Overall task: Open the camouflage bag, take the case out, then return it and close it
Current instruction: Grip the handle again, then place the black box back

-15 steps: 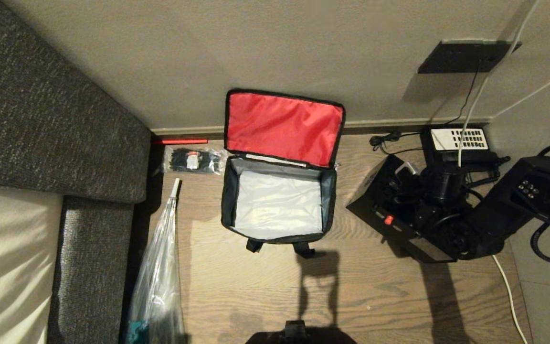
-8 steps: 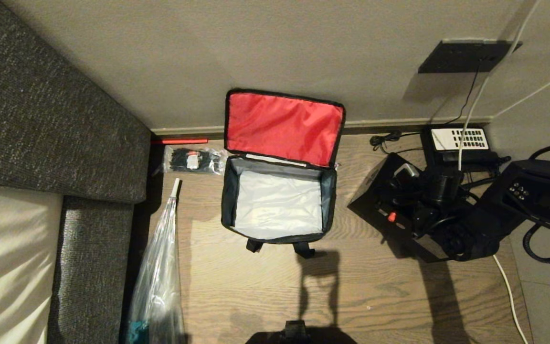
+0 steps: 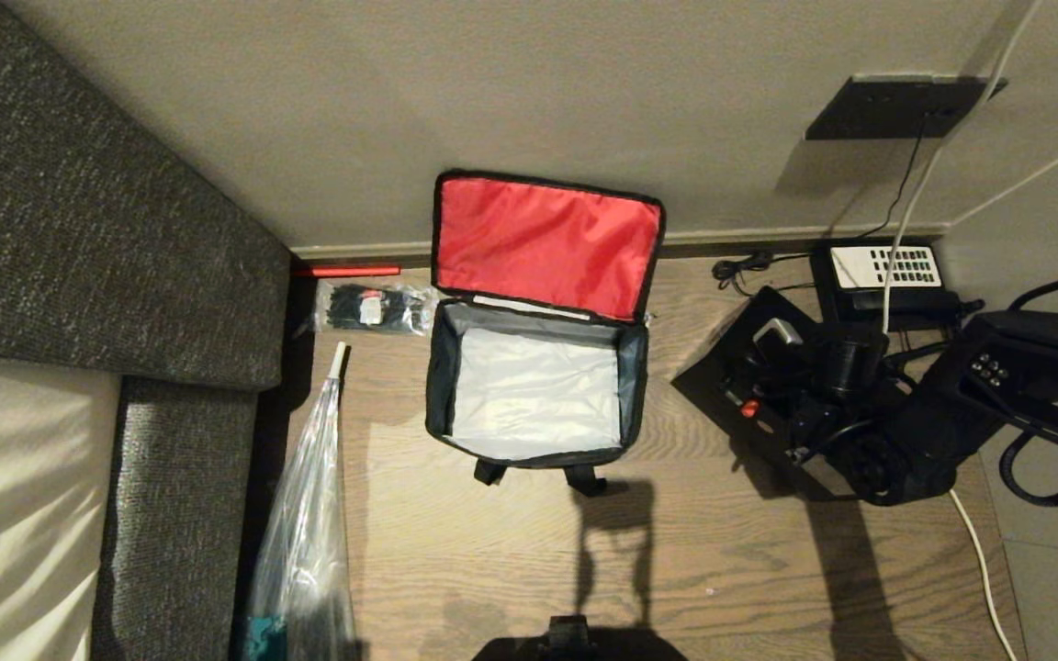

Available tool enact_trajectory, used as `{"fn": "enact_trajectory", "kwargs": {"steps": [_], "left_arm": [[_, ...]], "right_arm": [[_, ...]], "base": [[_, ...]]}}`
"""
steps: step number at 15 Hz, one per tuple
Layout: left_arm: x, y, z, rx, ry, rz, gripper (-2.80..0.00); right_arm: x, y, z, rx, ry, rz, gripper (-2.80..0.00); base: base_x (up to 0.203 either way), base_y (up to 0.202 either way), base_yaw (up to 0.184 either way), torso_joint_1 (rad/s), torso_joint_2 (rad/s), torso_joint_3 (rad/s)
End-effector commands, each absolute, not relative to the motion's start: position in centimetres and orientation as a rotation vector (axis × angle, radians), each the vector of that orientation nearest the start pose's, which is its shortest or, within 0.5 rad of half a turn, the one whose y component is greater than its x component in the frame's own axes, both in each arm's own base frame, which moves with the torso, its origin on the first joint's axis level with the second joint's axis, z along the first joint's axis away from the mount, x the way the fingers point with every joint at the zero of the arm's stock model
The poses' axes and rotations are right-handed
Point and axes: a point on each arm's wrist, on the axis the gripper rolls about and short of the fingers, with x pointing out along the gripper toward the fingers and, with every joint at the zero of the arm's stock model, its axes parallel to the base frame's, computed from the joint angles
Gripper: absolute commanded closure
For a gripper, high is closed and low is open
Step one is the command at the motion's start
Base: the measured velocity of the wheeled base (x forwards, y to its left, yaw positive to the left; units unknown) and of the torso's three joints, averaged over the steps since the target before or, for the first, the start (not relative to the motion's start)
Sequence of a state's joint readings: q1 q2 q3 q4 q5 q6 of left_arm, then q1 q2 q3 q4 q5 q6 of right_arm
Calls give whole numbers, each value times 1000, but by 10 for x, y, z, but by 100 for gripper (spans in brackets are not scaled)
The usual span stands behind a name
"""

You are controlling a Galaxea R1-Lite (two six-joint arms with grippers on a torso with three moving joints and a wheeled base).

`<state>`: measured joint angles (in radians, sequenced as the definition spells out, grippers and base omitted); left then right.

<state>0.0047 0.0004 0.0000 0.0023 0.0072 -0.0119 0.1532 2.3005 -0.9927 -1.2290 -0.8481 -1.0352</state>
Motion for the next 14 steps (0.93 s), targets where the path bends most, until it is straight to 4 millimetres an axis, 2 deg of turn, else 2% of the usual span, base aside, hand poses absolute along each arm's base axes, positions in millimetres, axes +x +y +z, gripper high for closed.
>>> {"fn": "enact_trajectory", "kwargs": {"steps": [1, 6, 9, 12, 14], "left_arm": [[-23, 0, 74, -12, 5, 12, 0], [-23, 0, 74, -12, 5, 13, 0], [-23, 0, 74, -12, 5, 12, 0], [-23, 0, 74, -12, 5, 14, 0], [-23, 0, 74, -12, 5, 12, 0]], "right_arm": [[400, 53, 82, -1029, 400, -593, 0], [351, 61, 110, -1050, 388, -544, 0], [322, 86, 124, -1059, 341, -481, 0], [291, 96, 154, -1057, 290, -451, 0], [274, 95, 176, -1082, 266, -443, 0]], "base": [[0, 0, 0, 0, 0, 0], [0, 0, 0, 0, 0, 0], [0, 0, 0, 0, 0, 0], [0, 0, 0, 0, 0, 0], [0, 0, 0, 0, 0, 0]]}}
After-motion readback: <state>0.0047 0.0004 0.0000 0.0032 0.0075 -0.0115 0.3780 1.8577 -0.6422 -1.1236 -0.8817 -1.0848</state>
